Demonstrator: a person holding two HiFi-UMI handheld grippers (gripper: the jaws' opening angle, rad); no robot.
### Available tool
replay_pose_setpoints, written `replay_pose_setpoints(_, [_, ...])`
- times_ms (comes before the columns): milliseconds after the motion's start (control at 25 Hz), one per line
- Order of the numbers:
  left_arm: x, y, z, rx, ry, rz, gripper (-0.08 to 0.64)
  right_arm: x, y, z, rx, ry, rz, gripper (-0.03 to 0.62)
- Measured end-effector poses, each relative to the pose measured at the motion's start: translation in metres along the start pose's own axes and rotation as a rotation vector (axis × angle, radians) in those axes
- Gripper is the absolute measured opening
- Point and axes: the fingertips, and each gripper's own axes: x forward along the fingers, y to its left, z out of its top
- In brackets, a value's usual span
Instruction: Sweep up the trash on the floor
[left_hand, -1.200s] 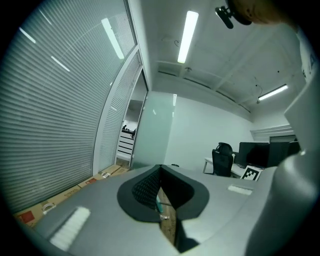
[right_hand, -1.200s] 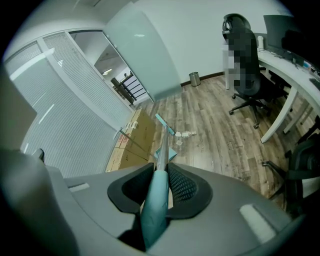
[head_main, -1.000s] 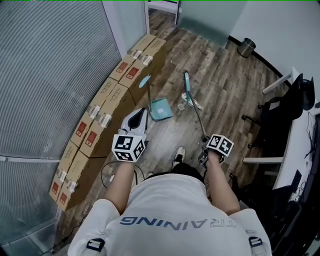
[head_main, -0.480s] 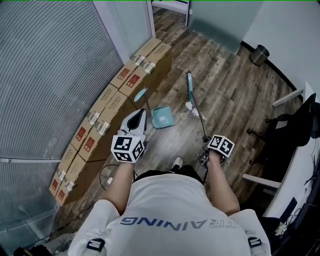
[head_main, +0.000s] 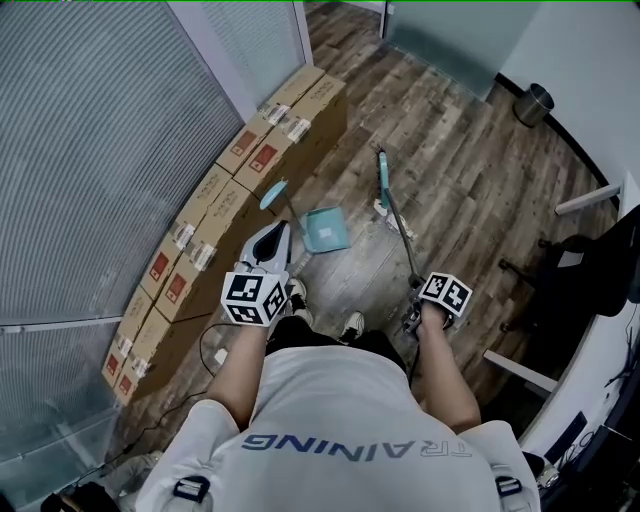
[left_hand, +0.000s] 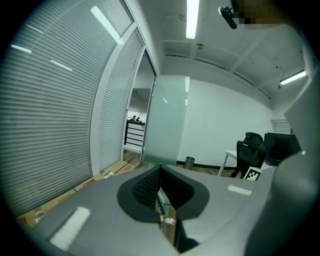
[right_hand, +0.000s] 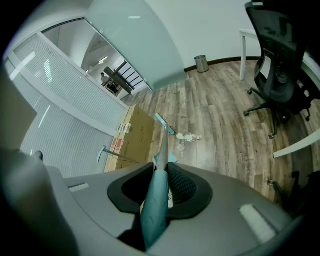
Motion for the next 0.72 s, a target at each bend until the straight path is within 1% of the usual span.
replay_pose_setpoints(200, [0.028,0.017,0.000,-0.008,0.013,-0.031,0.003,0.015,0.009,0.010,0.013,0.000,-0.024,0.107])
replay_pose_setpoints(360, [0.054,0.047,0.002,-0.028,0.029,-0.055,0.003,0.029,0.033,0.024,0.026,-0.014,-0.051,0.107])
replay_pose_setpoints(560, [0.086,0.101,0.009,-0.043,0.045,-0.081,0.003,0.050,0.071,0.039,0.038,-0.024,-0.080,0.107])
replay_pose_setpoints(720, [0.103,0.149,0.009,-0.051,0.070,-0.089,0.003,0.064,0.099,0.040,0.057,-0.034,-0.105,0.107])
